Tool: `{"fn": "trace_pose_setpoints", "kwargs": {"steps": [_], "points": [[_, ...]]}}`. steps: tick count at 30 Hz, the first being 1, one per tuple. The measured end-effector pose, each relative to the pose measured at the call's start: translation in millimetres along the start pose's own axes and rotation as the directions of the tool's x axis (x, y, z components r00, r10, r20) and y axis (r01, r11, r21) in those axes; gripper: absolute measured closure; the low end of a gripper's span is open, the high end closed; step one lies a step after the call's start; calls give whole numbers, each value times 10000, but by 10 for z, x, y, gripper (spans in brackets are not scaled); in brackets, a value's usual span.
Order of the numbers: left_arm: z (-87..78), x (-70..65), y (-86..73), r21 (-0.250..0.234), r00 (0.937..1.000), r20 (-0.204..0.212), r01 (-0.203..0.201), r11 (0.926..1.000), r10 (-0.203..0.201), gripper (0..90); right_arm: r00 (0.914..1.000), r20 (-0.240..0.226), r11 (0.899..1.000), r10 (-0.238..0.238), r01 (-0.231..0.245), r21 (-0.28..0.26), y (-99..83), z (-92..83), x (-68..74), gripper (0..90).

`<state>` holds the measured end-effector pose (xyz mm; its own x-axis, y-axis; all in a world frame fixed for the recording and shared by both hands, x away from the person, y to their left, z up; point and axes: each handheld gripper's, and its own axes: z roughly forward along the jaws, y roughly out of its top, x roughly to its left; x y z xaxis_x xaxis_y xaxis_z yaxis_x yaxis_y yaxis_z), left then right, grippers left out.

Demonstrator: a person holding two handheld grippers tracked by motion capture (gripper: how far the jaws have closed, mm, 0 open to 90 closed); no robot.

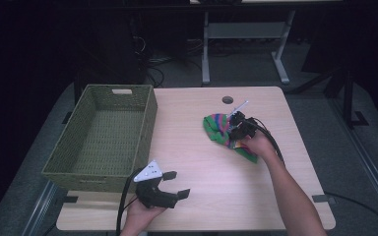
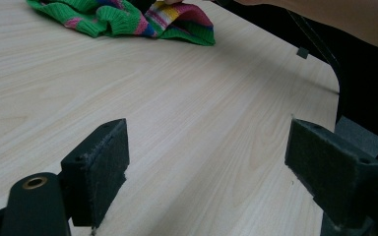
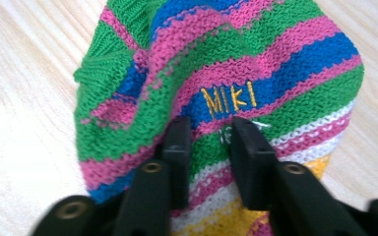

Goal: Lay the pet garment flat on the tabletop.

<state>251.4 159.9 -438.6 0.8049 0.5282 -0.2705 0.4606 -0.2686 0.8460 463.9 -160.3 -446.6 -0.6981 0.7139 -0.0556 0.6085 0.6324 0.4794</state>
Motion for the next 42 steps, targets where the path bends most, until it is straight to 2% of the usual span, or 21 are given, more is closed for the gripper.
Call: {"fn": "trace_pose_setpoints", "kwargs": {"steps": [3, 6, 12, 15, 17, 21, 28, 32, 35, 39, 42], "points": [[-7, 11, -2, 19, 10000, -16, 11, 10000, -11, 166, 10000, -26, 10000, -24, 24, 30, 13, -15, 5, 770], [-9, 21, -1, -5, 10000, -29, 40, 10000, -40, 166, 9994, -333, 9999, 105, -108, -61, 18, -66, -4, 776], [4, 13, 0, 14, 10000, -25, 17, 10000, -17, 166, 9946, -1010, 9968, 228, -304, -740, 4, -270, -46, 781], [7, 10, -2, 2, 10000, -39, 41, 10000, -41, 166, 9940, -1076, 9956, 209, -306, -889, -4, -333, -52, 782], [1, 8, 2, -54, 10000, -61, 58, 10000, -59, 166, 9906, -1341, 9922, 252, -412, -1180, -22, -448, -62, 783], [-12, 15, 2, -134, 9999, -103, 80, 9999, -81, 166, 9867, -1626, 9874, 84, -338, -1546, -24, -587, -34, 783], [-45, 18, 7, -267, 9999, -143, 75, 9996, -79, 166, 9750, -2195, 9733, -343, -173, -2290, -29, -869, 99, 783], [-54, 5, 10, -352, 9999, -150, 64, 9994, -69, 166, 9703, -2333, 9618, -637, -27, -2739, -51, -1042, 179, 783], [-57, -1, 11, -368, 9999, -151, 45, 9993, -51, 166, 9644, -2472, 9494, -935, 117, -3137, -81, -1160, 233, 783], [-67, -9, 15, -445, 9999, -150, 39, 9990, -45, 166, 9586, -2600, 9400, -1158, 212, -3405, -129, -1269, 315, 783], [-71, -14, 14, -501, 9999, -144, 51, 9987, -58, 166, 9554, -2582, 9354, -1435, 458, -3505, -177, -1321, 402, 782]]}}
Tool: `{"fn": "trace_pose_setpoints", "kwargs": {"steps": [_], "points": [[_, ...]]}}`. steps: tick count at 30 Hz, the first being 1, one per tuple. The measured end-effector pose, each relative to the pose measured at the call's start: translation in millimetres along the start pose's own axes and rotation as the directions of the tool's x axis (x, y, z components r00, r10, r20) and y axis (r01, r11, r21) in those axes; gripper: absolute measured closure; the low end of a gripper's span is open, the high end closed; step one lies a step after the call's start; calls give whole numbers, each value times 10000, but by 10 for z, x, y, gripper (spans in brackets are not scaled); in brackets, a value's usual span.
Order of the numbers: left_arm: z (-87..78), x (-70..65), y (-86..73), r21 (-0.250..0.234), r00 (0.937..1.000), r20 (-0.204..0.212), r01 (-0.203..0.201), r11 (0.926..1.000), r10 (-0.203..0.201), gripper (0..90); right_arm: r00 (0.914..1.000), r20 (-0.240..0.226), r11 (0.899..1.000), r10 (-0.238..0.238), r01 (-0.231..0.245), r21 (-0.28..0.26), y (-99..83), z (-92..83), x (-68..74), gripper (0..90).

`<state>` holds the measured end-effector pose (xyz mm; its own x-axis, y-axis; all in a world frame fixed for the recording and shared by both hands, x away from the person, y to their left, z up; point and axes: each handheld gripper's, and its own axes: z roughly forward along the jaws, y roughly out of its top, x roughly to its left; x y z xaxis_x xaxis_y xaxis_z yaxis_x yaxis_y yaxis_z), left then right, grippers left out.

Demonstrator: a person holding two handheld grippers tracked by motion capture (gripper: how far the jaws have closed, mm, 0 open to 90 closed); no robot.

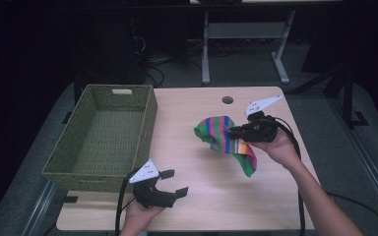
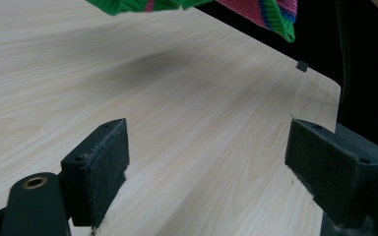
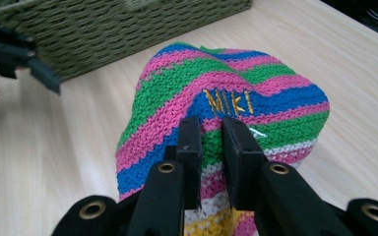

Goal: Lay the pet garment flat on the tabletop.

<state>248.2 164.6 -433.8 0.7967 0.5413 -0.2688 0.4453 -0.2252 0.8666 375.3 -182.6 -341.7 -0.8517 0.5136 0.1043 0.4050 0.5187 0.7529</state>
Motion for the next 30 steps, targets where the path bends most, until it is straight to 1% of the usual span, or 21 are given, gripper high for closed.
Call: {"fn": "trace_pose_setpoints", "kwargs": {"steps": [2, 7, 10, 13, 16, 17, 19, 21, 22, 25, 30], "points": [[-4, -1, -1, -3, 10000, 5, 9, 10000, -9, 166, 9998, -140, 9999, -101, 102, 15, -26, -9, 62, 783], [-16, -4, 2, 2, 10000, -8, -84, 10000, 84, 166, 9990, -316, 9995, -308, 310, 43, -123, -15, 202, 782], [-18, -8, 2, -35, 9999, -15, -99, 9999, 99, 166, 9984, -428, 9993, -382, 384, 38, -184, -7, 259, 782], [-22, -13, 1, -63, 10000, -17, -43, 10000, 43, 165, 9981, -493, 9993, -378, 380, 40, -238, 3, 291, 782], [-24, -11, 0, -78, 10000, -8, -27, 10000, 27, 165, 9967, -710, 9993, -383, 382, -30, -291, 14, 328, 782], [-24, -11, 0, -78, 10000, -8, -27, 10000, 27, 166, 9967, -710, 9993, -383, 382, -30, -291, 14, 328, 782], [-23, -9, 1, -88, 10000, -9, -37, 10000, 37, 165, 9950, -890, 9990, -454, 455, 0, -336, 40, 374, 782], [-25, -7, 2, -65, 10000, -4, -66, 10000, 66, 165, 9938, -970, 9985, -540, 549, 64, -366, 67, 405, 782], [-28, -1, 3, -27, 9998, -10, -187, 9998, 187, 166, 9929, -1039, 9982, -574, 588, 110, -381, 81, 419, 781], [-25, -11, -1, -53, 10000, 8, -59, 10000, 59, 165, 9894, -1297, 9975, -655, 684, 175, -434, 130, 445, 781], [-23, -9, -2, -45, 10000, 19, -44, 10000, 44, 166, 9813, -1743, 9955, -814, 884, 329, -523, 224, 480, 780]]}}
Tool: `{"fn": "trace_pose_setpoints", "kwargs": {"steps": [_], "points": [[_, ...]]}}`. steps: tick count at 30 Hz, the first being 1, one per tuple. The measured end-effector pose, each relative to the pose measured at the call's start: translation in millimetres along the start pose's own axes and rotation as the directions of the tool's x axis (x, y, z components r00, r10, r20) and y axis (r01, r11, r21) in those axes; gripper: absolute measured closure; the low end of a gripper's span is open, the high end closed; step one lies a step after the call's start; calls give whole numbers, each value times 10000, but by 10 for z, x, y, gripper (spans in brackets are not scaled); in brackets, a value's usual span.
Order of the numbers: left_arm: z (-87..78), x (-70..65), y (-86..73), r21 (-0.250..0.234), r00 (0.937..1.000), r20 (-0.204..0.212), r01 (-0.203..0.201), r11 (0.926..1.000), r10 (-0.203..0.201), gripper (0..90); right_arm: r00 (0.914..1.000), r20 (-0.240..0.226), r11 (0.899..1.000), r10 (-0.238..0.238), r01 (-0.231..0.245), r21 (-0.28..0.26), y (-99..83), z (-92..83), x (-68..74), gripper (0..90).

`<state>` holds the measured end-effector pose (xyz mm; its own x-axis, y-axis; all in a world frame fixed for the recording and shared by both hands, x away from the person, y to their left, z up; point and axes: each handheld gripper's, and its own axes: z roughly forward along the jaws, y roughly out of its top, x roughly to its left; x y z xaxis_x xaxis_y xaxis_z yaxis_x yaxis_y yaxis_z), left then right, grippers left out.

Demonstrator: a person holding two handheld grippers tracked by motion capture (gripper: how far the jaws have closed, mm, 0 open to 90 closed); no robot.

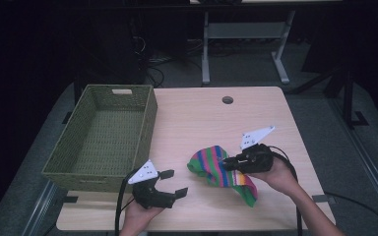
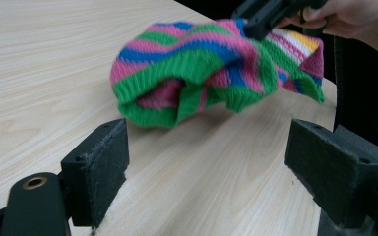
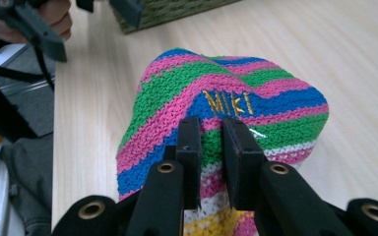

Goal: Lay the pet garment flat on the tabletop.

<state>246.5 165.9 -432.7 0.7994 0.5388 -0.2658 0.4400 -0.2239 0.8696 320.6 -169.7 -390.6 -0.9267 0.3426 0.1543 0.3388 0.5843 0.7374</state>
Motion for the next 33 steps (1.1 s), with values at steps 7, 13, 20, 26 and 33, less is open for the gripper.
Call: {"fn": "trace_pose_setpoints", "kwargs": {"steps": [7, 13, 20, 26, 33], "points": [[-2, -3, 1, 9, 10000, 7, -28, 10000, 28, 165, 9987, -498, 9984, -102, 129, 543, -100, 147, -19, 776], [2, -2, 1, 44, 10000, 26, -40, 10000, 40, 165, 9981, -538, 9944, -289, 342, 1001, -242, 251, -62, 751], [10, -7, -1, 67, 10000, 22, -47, 10000, 47, 166, 9952, -938, 9936, 293, -187, 1115, -350, 274, -92, 666], [16, -13, -1, 121, 10000, -9, -88, 9999, 88, 166, 9952, -912, 9948, 351, -260, 983, -355, 216, -39, 595], [10, -15, 0, 116, 10000, -23, -92, 9999, 92, 166, 9970, -766, 9963, 86, -20, 858, -244, 136, 29, 546]]}}
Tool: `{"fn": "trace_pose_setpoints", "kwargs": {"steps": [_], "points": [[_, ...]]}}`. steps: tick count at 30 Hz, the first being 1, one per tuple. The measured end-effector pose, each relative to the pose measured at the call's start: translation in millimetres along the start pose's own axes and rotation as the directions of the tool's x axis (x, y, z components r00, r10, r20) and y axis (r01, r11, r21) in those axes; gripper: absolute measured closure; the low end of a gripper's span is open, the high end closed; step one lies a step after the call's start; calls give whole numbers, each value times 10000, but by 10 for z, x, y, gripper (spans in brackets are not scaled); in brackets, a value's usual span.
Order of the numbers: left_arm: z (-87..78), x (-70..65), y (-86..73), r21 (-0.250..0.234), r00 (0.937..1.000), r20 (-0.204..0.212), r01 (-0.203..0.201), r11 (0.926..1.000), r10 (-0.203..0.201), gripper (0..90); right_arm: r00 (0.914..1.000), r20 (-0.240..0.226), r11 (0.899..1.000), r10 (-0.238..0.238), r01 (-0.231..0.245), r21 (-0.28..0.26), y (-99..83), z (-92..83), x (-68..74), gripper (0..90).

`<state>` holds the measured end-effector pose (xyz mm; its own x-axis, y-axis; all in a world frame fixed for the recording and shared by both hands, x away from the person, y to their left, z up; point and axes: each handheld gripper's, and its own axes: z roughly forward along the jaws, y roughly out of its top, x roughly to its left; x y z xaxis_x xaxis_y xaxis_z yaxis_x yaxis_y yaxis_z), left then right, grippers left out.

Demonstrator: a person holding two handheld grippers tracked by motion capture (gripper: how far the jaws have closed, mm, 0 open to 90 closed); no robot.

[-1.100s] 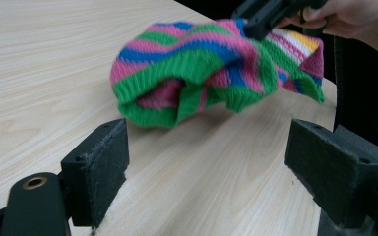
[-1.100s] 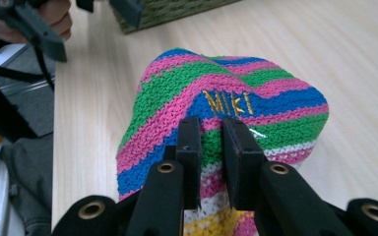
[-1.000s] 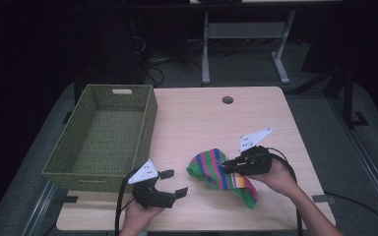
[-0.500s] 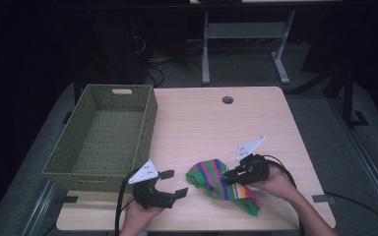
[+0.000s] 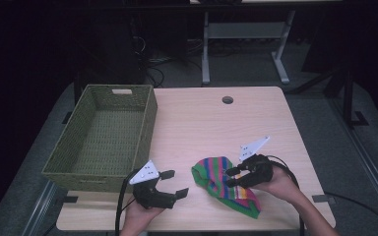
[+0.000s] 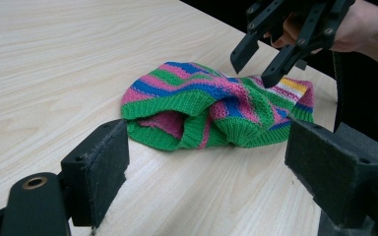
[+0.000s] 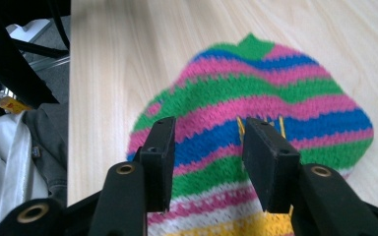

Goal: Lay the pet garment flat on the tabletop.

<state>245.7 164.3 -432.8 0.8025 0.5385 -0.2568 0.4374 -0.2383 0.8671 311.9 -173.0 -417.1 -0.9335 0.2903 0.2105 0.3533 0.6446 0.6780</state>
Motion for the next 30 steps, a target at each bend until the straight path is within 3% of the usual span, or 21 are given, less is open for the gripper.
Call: {"fn": "trace_pose_setpoints", "kwargs": {"steps": [9, 17, 23, 30], "points": [[-2, 4, 2, -15, 10000, 0, -51, 10000, 51, 166, 9954, 51, 9952, -953, 953, -202, 216, -53, 245, 550], [2, 0, 1, -74, 10000, 24, 60, 10000, -60, 166, 9861, -153, 9861, -1657, 1658, 94, 395, 88, 470, 571], [3, 11, 0, 0, 10000, 41, 26, 10000, -26, 166, 9846, -134, 9820, -1745, 1750, 706, 357, 296, 428, 577], [13, 11, -2, 44, 10000, 73, 21, 10000, -21, 166, 9813, 482, 9742, -1865, 1784, 1386, 196, 504, 386, 566]]}}
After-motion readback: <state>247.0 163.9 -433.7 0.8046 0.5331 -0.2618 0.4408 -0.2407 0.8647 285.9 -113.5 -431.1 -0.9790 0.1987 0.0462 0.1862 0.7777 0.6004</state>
